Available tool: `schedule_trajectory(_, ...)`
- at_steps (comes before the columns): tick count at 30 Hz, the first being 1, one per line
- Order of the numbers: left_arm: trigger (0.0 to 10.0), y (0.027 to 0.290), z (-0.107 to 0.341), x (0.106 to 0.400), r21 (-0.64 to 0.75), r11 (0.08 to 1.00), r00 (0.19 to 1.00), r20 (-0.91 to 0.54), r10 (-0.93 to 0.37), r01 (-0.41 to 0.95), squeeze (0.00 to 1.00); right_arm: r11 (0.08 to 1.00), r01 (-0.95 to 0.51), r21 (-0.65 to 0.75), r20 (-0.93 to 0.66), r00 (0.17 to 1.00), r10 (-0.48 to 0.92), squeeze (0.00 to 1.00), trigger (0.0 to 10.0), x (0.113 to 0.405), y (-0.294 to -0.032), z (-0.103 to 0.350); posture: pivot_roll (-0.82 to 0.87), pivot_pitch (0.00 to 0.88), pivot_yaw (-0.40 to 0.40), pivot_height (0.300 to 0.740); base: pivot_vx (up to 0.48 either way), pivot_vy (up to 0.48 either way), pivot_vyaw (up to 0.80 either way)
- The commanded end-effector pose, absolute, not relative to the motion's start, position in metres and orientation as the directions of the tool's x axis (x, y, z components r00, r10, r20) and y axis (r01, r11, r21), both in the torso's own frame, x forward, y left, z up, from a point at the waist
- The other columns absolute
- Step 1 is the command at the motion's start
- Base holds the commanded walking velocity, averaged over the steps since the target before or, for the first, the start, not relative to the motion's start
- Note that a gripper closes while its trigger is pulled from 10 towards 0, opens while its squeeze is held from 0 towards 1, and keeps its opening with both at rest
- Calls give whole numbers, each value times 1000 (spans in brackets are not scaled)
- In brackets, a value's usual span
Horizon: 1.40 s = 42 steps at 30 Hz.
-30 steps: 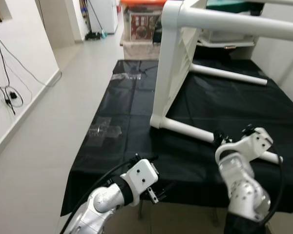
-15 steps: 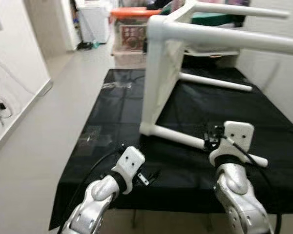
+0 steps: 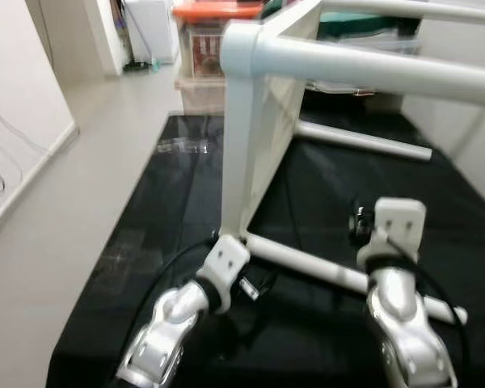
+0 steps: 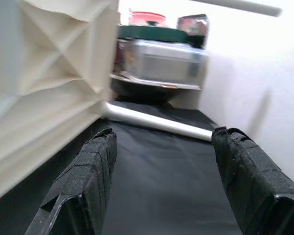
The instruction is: Building children table
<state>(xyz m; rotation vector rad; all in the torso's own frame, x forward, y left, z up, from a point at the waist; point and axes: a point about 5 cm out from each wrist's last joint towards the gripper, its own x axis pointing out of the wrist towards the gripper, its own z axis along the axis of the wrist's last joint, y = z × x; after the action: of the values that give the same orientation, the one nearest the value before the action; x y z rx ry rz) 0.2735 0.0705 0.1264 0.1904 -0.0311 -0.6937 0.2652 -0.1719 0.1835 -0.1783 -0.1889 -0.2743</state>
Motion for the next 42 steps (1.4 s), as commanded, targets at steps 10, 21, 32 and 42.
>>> schedule_trajectory(10,10000,74,120,273,175,755,773,-66,-631,632,0,944,273,-183,231,946,-229,0,10000,262,-165,183,86,0,-29,740,168,-231,0)
schedule_trajectory(21,10000,83,139,299,94,819,822,20,-570,566,0,767,449,-457,459,859,-229,0,10000,261,-157,204,81,0,-29,740,27,-34,0)
schedule_trajectory(32,10000,71,155,314,102,799,795,84,-600,593,0,327,740,-588,755,647,-106,0,10000,228,-155,222,68,0,-16,740,0,0,0)
schedule_trajectory(42,10000,66,162,329,98,803,797,102,-595,587,0,190,863,-469,876,481,-24,0,10000,217,-141,242,54,0,8,740,0,0,0)
